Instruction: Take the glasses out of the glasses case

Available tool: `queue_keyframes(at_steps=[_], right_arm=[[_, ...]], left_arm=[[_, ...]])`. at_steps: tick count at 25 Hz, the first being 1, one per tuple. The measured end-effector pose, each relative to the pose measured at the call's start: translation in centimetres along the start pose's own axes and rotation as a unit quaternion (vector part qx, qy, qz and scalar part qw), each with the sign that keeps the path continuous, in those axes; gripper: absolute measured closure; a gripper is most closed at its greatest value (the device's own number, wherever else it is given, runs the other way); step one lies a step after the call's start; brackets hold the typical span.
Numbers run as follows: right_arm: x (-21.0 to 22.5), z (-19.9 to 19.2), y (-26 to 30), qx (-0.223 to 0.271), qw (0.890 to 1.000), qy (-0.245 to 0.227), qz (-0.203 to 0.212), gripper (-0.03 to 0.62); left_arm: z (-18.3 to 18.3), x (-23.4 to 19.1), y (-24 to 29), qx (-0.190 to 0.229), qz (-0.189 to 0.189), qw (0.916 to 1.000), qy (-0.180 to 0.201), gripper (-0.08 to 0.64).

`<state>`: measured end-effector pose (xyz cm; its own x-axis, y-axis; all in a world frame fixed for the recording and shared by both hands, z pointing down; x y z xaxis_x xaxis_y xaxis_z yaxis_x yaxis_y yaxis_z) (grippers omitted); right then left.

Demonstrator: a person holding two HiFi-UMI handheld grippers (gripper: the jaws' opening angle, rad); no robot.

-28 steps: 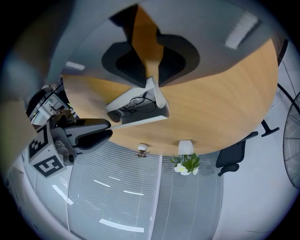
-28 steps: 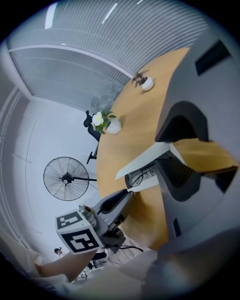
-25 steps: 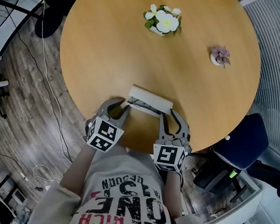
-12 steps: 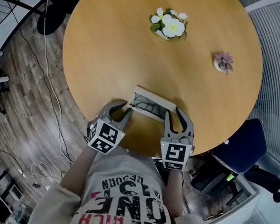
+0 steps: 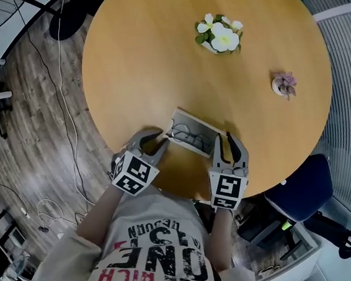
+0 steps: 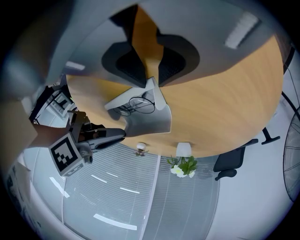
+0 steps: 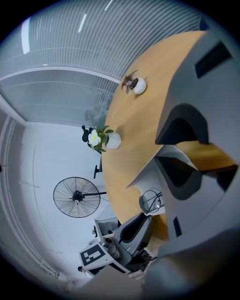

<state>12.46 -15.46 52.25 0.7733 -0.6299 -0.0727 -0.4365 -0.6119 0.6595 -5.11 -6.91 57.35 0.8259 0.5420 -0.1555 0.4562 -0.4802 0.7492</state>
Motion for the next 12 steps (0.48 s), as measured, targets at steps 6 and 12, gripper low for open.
queue_keyframes(at_steps=[6, 12], right_arm=[[0.7, 0.1, 1.2, -0.003, 1.000, 0.005, -0.005, 0.500], [1.1, 0.2, 2.1, -0.004, 1.000, 0.002, -0.009, 0.499]], left_arm=[[-0.1, 0.1, 0.0, -0.001, -0.001, 1.0000, 0.003, 0.465], [-0.1, 0.0, 0.1, 0.001, -0.005, 1.0000, 0.001, 0.465]])
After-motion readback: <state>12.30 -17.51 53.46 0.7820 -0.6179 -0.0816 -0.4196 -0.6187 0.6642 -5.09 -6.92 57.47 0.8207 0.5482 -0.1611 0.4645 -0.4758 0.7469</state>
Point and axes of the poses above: the fingertips, and each gripper's own axes: y forward along the fingers, x to its right, z out of its top, the point moved 5 cm from there along -y, backward along the fingers, and after that the axes turned 3 degrees about y, right-handed, at the moved point
